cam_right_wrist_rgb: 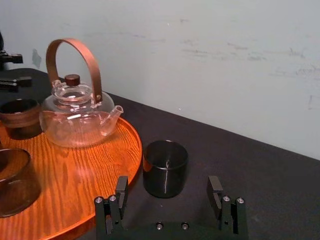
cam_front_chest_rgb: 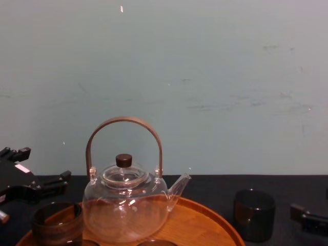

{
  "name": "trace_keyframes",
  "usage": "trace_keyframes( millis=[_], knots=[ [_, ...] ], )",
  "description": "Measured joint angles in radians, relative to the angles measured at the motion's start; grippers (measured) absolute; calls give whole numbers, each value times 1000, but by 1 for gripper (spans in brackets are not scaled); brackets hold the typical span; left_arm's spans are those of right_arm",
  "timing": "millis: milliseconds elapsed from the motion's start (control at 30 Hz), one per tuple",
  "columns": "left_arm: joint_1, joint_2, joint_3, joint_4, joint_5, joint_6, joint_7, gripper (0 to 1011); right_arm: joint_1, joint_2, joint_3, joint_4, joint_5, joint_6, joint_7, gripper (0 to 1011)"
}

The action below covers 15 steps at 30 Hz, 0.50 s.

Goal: Pick up the glass from the table and place it on the tray.

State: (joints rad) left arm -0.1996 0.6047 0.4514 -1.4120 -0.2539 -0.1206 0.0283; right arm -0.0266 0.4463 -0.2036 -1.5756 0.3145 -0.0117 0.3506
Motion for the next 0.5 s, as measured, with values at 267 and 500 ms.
trace_keyframes(
  millis=[267, 500],
  knots=[
    [0, 0, 0, 0, 0, 0, 0, 1001, 63, -18, -16, 87, -1, 11, 23, 1002],
    [0, 0, 0, 0, 0, 0, 0, 1001, 124, -31, -41, 153, -16, 10, 41, 1002]
  ],
)
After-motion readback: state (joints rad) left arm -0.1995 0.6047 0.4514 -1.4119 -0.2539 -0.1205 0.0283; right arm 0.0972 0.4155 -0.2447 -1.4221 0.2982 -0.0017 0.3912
